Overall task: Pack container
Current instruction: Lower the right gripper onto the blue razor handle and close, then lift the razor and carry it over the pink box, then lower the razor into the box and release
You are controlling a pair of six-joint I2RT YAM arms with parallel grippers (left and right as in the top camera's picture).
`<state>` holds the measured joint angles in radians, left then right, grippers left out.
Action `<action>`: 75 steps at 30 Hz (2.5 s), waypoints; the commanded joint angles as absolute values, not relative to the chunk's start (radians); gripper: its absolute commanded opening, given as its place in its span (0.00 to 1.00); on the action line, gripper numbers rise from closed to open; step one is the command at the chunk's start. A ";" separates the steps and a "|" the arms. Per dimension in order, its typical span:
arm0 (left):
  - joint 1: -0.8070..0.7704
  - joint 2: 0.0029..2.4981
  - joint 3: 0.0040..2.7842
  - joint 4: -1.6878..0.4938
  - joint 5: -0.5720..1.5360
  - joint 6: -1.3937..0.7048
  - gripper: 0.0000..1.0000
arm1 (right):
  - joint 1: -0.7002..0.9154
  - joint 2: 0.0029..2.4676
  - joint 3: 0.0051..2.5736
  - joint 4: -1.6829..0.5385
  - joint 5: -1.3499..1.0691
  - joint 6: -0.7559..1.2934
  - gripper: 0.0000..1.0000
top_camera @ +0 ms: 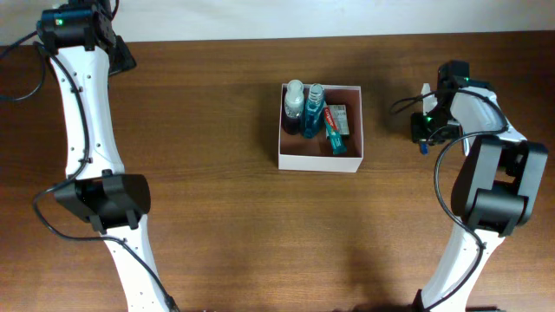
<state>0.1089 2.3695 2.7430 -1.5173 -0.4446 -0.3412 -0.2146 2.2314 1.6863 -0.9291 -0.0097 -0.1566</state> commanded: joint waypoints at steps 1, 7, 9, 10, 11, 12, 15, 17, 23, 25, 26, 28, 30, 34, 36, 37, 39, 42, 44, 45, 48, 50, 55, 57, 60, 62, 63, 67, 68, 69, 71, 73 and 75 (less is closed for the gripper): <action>0.113 2.374 2.736 -1.515 -0.441 -0.352 0.99 | -0.209 2.262 1.747 -0.960 -0.109 -0.136 0.04; 0.113 2.374 2.736 -1.515 -0.441 -0.352 0.99 | -0.209 2.262 1.956 -1.082 -0.239 -0.114 0.04; 0.113 2.374 2.736 -1.515 -0.441 -0.352 0.99 | -0.209 2.262 2.047 -1.147 -0.279 -0.114 0.04; 0.113 2.374 2.736 -1.515 -0.441 -0.352 0.99 | -0.209 2.262 2.096 -1.185 -0.300 -0.114 0.04; 0.113 2.374 2.736 -1.515 -0.441 -0.352 0.99 | -0.208 2.262 2.145 -1.225 -0.323 -0.114 0.04; 0.113 2.374 2.736 -1.515 -0.441 -0.352 0.99 | -0.205 2.262 2.202 -1.273 -0.350 -0.114 0.04; 0.113 2.374 2.736 -1.515 -0.441 -0.352 0.99 | -0.190 2.262 2.336 -1.395 -0.394 -0.114 0.04; 0.113 2.374 2.736 -1.515 -0.441 -0.352 0.99 | -0.168 2.262 2.408 -1.469 -0.397 -0.114 0.04; 0.113 2.374 2.736 -1.515 -0.441 -0.352 0.99 | -0.084 2.263 2.450 -1.580 -0.393 -0.114 0.04; 0.113 2.374 2.736 -1.515 -0.441 -0.352 0.99 | -0.055 2.263 2.439 -1.604 -0.392 -0.114 0.04; 0.113 2.374 2.736 -1.515 -0.441 -0.352 0.99 | -0.042 2.263 2.438 -1.617 -0.390 -0.114 0.04; 0.113 2.374 2.736 -1.515 -0.441 -0.352 0.99 | -0.017 2.264 2.437 -1.634 -0.380 -0.105 0.04; 0.113 2.374 2.736 -1.515 -0.441 -0.352 0.99 | 0.002 2.264 2.437 -1.633 -0.368 -0.071 0.04; 0.113 2.374 2.736 -1.515 -0.441 -0.352 0.99 | 0.028 2.267 2.437 -1.617 -0.358 -0.035 0.04; 0.113 2.374 2.736 -1.515 -0.441 -0.352 0.99 | 0.035 2.272 2.437 -1.608 -0.357 -0.002 0.04; 0.113 2.374 2.736 -1.515 -0.441 -0.352 0.99 | 0.039 2.276 2.437 -1.604 -0.355 0.020 0.04; 0.113 2.374 2.736 -1.515 -0.441 -0.352 0.99 | 0.042 2.284 2.435 -1.600 -0.356 0.054 0.04; 0.113 2.374 2.736 -1.515 -0.441 -0.352 1.00 | 0.052 2.295 2.425 -1.588 -0.355 0.068 0.04; 0.113 2.374 2.736 -1.515 -0.441 -0.352 0.99 | 0.061 2.298 2.418 -1.573 -0.355 0.068 0.04; 0.113 2.374 2.736 -1.515 -0.441 -0.352 0.99 | 0.067 2.297 2.407 -1.560 -0.355 0.068 0.04; 0.113 2.374 2.736 -1.515 -0.441 -0.352 0.99 | 0.081 2.297 2.385 -1.543 -0.355 0.068 0.04; 0.113 2.374 2.736 -1.515 -0.441 -0.352 0.99 | 0.088 2.297 2.361 -1.536 -0.355 0.068 0.04; 0.113 2.374 2.736 -1.515 -0.441 -0.352 0.99 | 0.093 2.298 2.286 -1.511 -0.355 0.068 0.15; 0.113 2.374 2.736 -1.515 -0.441 -0.352 0.99 | 0.093 2.297 2.254 -1.490 -0.355 0.069 0.16; 0.113 2.374 2.736 -1.515 -0.441 -0.352 0.99 | 0.093 2.297 2.215 -1.470 -0.355 0.068 0.21; 0.113 2.374 2.736 -1.515 -0.441 -0.352 0.99 | 0.093 2.297 2.204 -1.457 -0.355 0.069 0.25; 0.113 2.374 2.736 -1.515 -0.441 -0.352 0.99 | 0.092 2.297 2.204 -1.450 -0.355 0.069 0.25; 0.113 2.374 2.736 -1.515 -0.441 -0.352 0.99 | 0.078 2.297 2.215 -1.427 -0.355 0.069 0.30; 0.113 2.374 2.736 -1.515 -0.441 -0.352 0.99 | 0.070 2.297 2.224 -1.427 -0.355 0.069 0.32; 0.113 2.374 2.736 -1.515 -0.441 -0.352 0.99 | 0.059 2.297 2.236 -1.428 -0.356 0.070 0.34; 0.113 2.374 2.736 -1.515 -0.441 -0.352 0.99 | 0.035 2.296 2.269 -1.435 -0.356 0.083 0.35; 0.113 2.374 2.736 -1.515 -0.441 -0.352 0.99 | 0.006 2.295 2.310 -1.440 -0.359 0.088 0.36; 0.113 2.374 2.736 -1.515 -0.441 -0.352 0.99 | -0.032 2.295 2.363 -1.457 -0.356 0.087 0.40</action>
